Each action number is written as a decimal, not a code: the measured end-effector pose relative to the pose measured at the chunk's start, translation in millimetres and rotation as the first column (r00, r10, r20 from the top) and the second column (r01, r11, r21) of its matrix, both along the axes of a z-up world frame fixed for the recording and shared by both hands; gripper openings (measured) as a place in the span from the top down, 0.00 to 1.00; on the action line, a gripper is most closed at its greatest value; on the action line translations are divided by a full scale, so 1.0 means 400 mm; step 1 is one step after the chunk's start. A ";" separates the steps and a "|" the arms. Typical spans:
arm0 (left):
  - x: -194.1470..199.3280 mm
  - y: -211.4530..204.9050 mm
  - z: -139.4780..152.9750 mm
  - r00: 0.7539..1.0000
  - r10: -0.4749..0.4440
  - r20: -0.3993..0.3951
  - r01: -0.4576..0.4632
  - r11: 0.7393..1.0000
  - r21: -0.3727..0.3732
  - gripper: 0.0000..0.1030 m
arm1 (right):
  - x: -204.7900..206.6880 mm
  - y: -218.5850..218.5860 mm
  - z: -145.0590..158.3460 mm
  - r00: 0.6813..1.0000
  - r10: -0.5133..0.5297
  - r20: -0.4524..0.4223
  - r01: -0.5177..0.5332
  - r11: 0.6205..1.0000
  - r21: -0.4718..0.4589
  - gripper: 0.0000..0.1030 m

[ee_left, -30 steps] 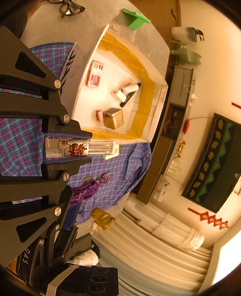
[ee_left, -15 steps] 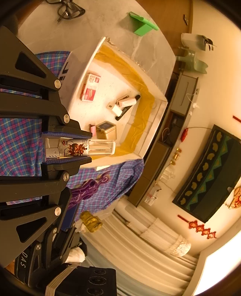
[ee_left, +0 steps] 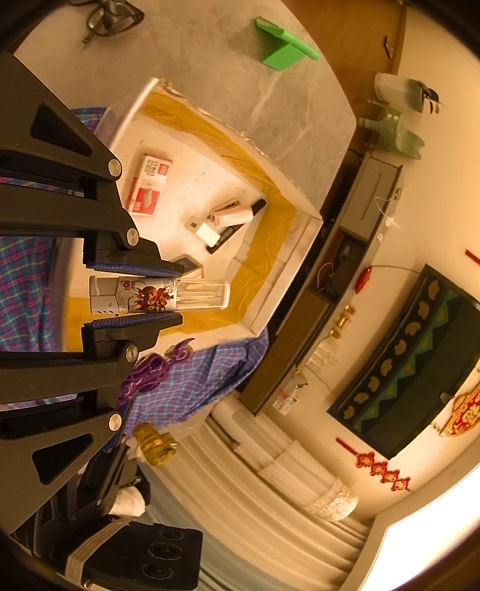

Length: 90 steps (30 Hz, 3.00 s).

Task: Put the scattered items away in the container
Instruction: 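Carry the lip balm tube with the left gripper while the right gripper carries the figurine over the box, then open both grippers to drop the lip balm tube and figurine into the box, then move both grippers back over the tissue pack and tape roll on the shirt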

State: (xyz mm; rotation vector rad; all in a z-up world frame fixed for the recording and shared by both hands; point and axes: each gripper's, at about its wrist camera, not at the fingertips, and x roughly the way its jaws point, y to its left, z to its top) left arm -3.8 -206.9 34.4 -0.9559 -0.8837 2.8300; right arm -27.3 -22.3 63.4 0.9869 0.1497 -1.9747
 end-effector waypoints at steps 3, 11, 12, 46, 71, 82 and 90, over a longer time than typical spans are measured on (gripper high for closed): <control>-0.028 -0.021 -0.003 1.000 0.013 0.010 -0.013 1.000 0.004 0.81 | -0.021 -0.017 -0.011 1.000 -0.003 0.005 0.002 1.000 0.017 0.66; -0.091 -0.071 -0.007 0.999 0.036 0.036 -0.037 0.999 0.024 0.81 | -0.079 -0.057 -0.037 1.000 -0.010 0.029 0.008 0.998 0.059 0.66; -0.101 -0.074 -0.009 0.998 0.035 0.042 -0.036 0.999 0.023 0.81 | -0.085 -0.063 -0.040 0.999 -0.009 0.031 0.007 0.998 0.065 0.66; -0.315 -0.130 -0.125 0.901 -0.007 0.434 0.083 0.984 -0.155 0.81 | -0.235 -0.272 -0.188 0.986 0.132 0.102 -0.162 0.909 0.383 0.66; -0.349 -0.084 -0.141 0.840 0.042 0.541 0.106 0.965 -0.239 0.75 | -0.208 -0.191 -0.160 0.980 0.136 0.145 -0.175 0.937 0.302 0.54; -0.241 0.015 -0.026 0.882 0.033 0.470 0.145 0.930 -0.338 0.75 | -0.127 -0.044 -0.080 0.983 0.157 0.095 -0.167 0.980 0.112 0.48; -0.137 0.168 0.060 0.934 -0.036 0.355 0.202 0.873 -0.443 0.71 | -0.092 0.146 -0.066 0.993 0.088 0.082 -0.083 0.995 -0.060 0.48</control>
